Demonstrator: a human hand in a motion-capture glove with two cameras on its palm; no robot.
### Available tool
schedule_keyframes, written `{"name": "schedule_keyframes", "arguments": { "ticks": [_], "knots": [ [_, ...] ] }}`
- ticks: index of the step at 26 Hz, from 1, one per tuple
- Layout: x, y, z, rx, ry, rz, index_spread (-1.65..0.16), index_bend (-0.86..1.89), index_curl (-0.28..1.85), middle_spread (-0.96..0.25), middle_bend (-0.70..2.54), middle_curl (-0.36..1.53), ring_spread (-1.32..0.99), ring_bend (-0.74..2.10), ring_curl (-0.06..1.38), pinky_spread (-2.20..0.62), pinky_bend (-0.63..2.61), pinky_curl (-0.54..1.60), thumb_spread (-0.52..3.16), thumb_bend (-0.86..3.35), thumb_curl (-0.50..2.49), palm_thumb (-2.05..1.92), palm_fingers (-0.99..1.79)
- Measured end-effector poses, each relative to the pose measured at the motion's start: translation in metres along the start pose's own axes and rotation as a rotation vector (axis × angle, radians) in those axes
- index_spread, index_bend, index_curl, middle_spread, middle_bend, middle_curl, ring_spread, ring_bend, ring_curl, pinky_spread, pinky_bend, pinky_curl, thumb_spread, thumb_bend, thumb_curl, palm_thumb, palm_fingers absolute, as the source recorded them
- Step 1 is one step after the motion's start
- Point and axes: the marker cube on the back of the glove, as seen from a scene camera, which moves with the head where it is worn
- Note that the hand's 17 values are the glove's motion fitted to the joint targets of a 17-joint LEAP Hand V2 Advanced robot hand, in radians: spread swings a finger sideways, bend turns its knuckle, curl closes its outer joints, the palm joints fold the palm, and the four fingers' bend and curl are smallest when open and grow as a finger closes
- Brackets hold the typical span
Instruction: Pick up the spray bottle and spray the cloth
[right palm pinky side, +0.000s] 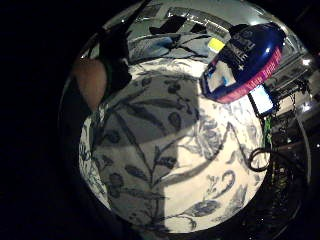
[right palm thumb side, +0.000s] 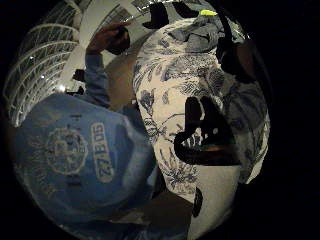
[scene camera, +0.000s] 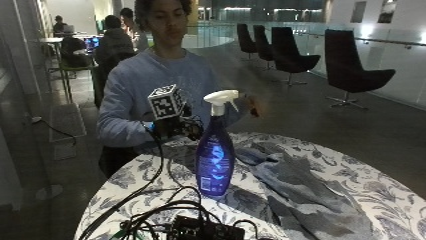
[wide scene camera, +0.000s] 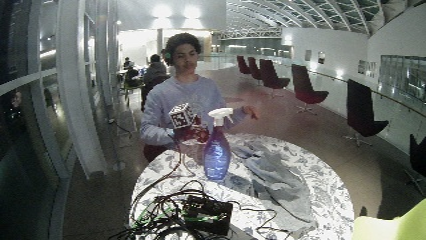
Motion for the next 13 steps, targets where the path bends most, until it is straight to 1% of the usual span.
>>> {"name": "schedule_keyframes", "arguments": {
  "ticks": [2, 6, 13],
  "knots": [
    [-0.002, -0.001, 0.000, 0.002, 0.002, -0.004, -0.16, 0.24, 0.09, -0.04, 0.47, 0.13, -0.03, 0.43, 0.13, 0.08, 0.18, 0.05, 0.44, 0.38, 0.14, 0.58, 1.03],
    [-0.005, -0.004, -0.002, 0.008, 0.024, -0.016, -0.21, 0.22, 0.18, -0.06, 0.48, 0.19, -0.05, 0.45, 0.21, 0.11, 0.16, 0.12, 0.65, 0.39, 0.18, 0.64, 1.00],
    [0.000, -0.009, -0.011, 0.016, 0.021, 0.003, -0.26, 0.18, 0.25, -0.07, 0.47, 0.26, -0.05, 0.43, 0.26, 0.14, 0.15, 0.15, 0.86, 0.36, 0.24, 0.67, 0.97]
  ]
}}
